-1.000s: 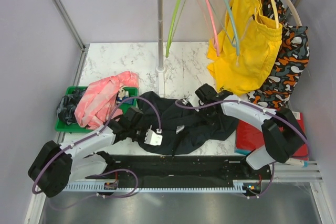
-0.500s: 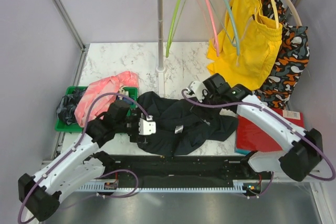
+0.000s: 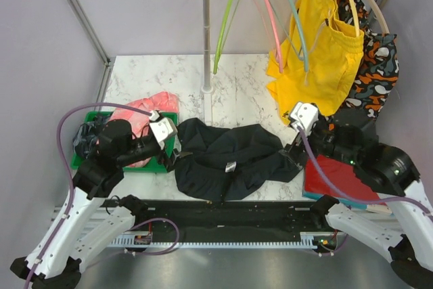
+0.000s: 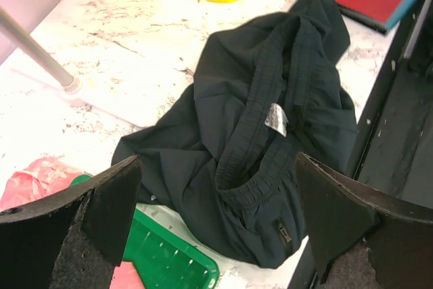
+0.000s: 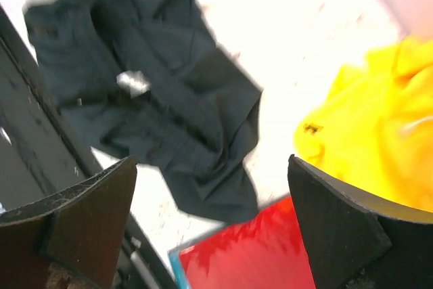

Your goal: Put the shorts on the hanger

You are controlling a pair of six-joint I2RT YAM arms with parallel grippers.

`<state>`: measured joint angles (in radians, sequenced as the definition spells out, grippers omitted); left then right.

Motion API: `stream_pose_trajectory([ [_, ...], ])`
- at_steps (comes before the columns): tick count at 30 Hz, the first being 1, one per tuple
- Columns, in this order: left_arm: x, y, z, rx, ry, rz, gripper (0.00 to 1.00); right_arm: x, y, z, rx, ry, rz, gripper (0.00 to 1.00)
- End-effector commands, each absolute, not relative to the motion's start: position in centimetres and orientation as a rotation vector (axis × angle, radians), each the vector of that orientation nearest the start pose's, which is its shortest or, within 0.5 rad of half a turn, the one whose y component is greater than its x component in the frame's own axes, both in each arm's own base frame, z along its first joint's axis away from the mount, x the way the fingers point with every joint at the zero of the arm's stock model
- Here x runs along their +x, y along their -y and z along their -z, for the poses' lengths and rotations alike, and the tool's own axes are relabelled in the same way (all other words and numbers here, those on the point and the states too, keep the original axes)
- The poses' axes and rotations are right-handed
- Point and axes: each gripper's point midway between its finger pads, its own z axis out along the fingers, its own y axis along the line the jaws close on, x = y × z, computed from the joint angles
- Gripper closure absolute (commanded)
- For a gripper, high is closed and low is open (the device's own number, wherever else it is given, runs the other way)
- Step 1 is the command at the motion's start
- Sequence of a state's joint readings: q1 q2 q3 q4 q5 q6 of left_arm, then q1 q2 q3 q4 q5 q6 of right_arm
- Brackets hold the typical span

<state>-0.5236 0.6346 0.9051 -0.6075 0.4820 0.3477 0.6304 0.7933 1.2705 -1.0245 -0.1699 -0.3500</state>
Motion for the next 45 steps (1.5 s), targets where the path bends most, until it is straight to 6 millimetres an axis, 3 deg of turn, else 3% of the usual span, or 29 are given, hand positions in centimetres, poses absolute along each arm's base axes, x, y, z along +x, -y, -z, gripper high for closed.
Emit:
stream_pose_trajectory([
  [1, 17.7, 17.6, -32.2, 0.889, -1.586, 0.654, 0.01, 18.3, -14.4, -37.6, -0.859, -1.709, -0.38, 0.02],
  [3, 18.3, 17.3, -33.5, 0.843, -1.557, 0.643, 0.01, 20.3, -12.6, -40.8, -0.644, -1.691, -0.321, 0.02],
  [4, 18.6, 17.2, -33.8, 0.808, -1.569, 0.655, 0.0, 22.3, -11.3, -42.2, -0.475, -1.689, -0.267, 0.02],
  [6, 19.3, 17.0, -34.6, 0.754, -1.568, 0.66, 0.01, 23.9, -10.4, -45.0, -0.353, -1.648, -0.231, 0.02],
  [7, 19.4, 17.1, -34.7, 0.735, -1.578, 0.678, 0.01, 26.0, -9.9, -45.1, -0.277, -1.673, -0.164, 0.02],
  [8, 19.5, 17.4, -34.8, 0.738, -1.579, 0.698, 0.01, 26.5, -9.3, -47.2, -0.208, -1.634, -0.158, 0.02],
  [10, 19.4, 17.7, -35.5, 0.73, -1.566, 0.727, 0.01, 28.9, -8.6, -48.9, -0.114, -1.613, -0.081, 0.02],
  [11, 19.3, 17.8, -35.9, 0.737, -1.549, 0.732, 0.02, 29.0, -8.3, -51.2, -0.076, -1.563, -0.081, 0.03],
  [13, 19.4, 17.9, -36.3, 0.738, -1.541, 0.734, 0.02, 31.8, -9.1, -51.5, -0.069, -1.575, -0.028, 0.04],
  [14, 19.3, 17.9, -36.7, 0.738, -1.535, 0.736, 0.02, 32.2, -8.3, -53.2, -0.042, -1.542, 0.016, 0.04],
  [15, 19.4, 17.9, -36.8, 0.739, -1.533, 0.734, 0.02, 34.0, -9.0, -52.4, -0.052, -1.571, 0.05, 0.04],
  [17, 19.4, 17.9, -37.4, 0.737, -1.523, 0.731, 0.02, 35.2, -8.9, -52.9, -0.041, -1.564, 0.08, 0.04],
  [21, 19.5, 17.8, -36.9, 0.742, -1.525, 0.721, 0.02, 38.2, -9.7, -51.3, -0.016, -1.603, 0.09, 0.05],
  [28, 19.2, 17.6, -35.8, 0.745, -1.537, 0.717, 0.02, 39.6, -9.0, -51.8, 0.014, -1.592, 0.037, 0.08],
  [31, 19.3, 17.6, -35.7, 0.751, -1.534, 0.707, 0.02, 40.2, -8.8, -50.9, 0.018, -1.614, -0.019, 0.13],
  [34, 19.8, 17.3, -35.7, 0.752, -1.531, 0.672, 0.03, 41.1, -8.5, -47.8, 0.002, -1.683, -0.063, 0.14],
  [38, 19.9, 17.0, -35.9, 0.758, -1.525, 0.645, 0.03, 41.5, -9.4, -45.3, -0.073, -1.749, -0.112, 0.16],
  [44, 20.0, 16.9, -35.1, 0.757, -1.543, 0.635, 0.03, 42.1, -10.0, -42.2, -0.147, -1.828, -0.11, 0.26],
  [45, 20.1, 16.9, -34.9, 0.758, -1.548, 0.633, 0.03, 42.1, -10.0, -42.0, -0.157, -1.832, -0.102, 0.33],
])
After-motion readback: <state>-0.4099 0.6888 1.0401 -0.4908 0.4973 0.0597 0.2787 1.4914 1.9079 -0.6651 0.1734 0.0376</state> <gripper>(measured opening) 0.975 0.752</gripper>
